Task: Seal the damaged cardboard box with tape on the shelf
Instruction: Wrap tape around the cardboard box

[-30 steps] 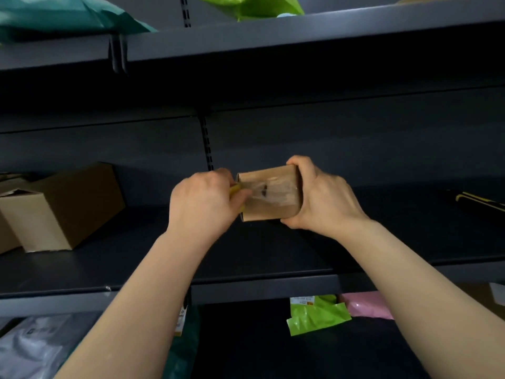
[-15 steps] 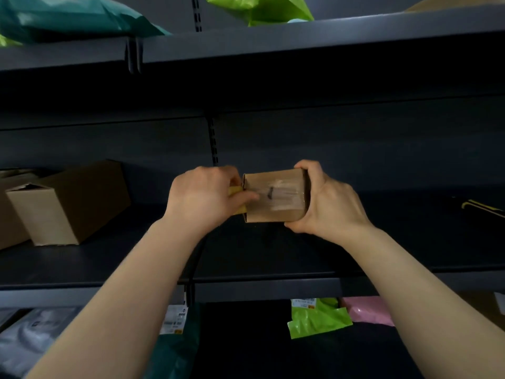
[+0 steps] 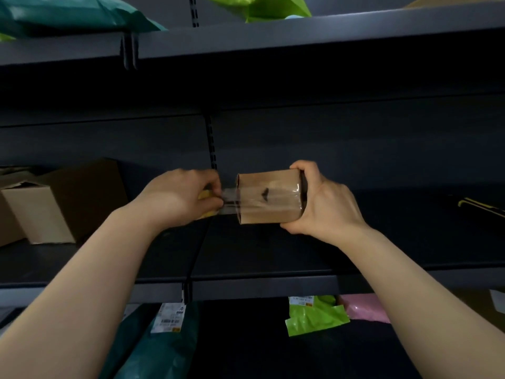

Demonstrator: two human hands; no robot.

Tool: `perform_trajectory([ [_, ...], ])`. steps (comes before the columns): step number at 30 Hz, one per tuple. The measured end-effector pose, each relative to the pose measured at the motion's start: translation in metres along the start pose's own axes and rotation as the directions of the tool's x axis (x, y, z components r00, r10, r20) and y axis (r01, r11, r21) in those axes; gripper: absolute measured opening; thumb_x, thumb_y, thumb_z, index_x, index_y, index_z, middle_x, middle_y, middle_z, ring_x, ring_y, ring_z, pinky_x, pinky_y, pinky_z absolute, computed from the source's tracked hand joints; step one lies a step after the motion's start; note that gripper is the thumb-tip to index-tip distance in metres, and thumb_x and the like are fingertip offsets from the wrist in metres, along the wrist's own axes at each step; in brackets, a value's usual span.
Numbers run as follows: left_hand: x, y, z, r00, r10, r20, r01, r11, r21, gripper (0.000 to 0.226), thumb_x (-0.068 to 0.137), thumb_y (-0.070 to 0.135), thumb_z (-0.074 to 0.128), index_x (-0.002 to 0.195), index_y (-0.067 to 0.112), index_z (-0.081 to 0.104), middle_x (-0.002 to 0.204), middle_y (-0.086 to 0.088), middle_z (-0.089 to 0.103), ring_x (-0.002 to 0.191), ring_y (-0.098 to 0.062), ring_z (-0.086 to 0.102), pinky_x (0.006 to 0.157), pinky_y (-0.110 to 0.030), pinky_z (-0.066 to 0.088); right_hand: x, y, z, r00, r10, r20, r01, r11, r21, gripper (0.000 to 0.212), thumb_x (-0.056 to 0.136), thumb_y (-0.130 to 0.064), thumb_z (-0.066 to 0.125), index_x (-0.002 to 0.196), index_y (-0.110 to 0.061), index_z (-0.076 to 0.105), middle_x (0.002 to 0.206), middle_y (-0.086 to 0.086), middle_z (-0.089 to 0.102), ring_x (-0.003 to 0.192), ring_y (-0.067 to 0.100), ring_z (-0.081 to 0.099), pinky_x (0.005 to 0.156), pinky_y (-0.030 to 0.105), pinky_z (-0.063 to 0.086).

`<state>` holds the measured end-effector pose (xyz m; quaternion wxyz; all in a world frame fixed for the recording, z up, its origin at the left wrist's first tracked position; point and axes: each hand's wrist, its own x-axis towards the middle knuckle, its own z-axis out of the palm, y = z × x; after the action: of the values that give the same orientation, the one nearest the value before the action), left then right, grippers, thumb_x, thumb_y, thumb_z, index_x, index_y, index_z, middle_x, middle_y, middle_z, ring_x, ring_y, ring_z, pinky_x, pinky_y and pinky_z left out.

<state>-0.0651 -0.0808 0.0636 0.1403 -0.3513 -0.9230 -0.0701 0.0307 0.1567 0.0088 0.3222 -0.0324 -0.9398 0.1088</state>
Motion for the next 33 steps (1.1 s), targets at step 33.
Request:
perform_trajectory([
  [33, 0.014, 0.000, 0.020, 0.991, 0.017, -0.132, -0.024, 0.999, -0.049, 0.018, 0.095, 0.053, 0.049, 0.098, 0.040, 0.060, 0.087, 0.011, 0.062, 0.083, -0.015, 0.059, 0.066, -0.031, 0.044, 0.004, 0.017, 0.000, 0.993, 0.040, 0.109, -0.062, 0.976, 0.206, 0.104, 0.058, -0.036, 0.089, 0.135, -0.035, 0.020, 0.102, -0.011, 0.058, 0.080, 0.005, 0.059, 0.081, 0.024, 0.042],
])
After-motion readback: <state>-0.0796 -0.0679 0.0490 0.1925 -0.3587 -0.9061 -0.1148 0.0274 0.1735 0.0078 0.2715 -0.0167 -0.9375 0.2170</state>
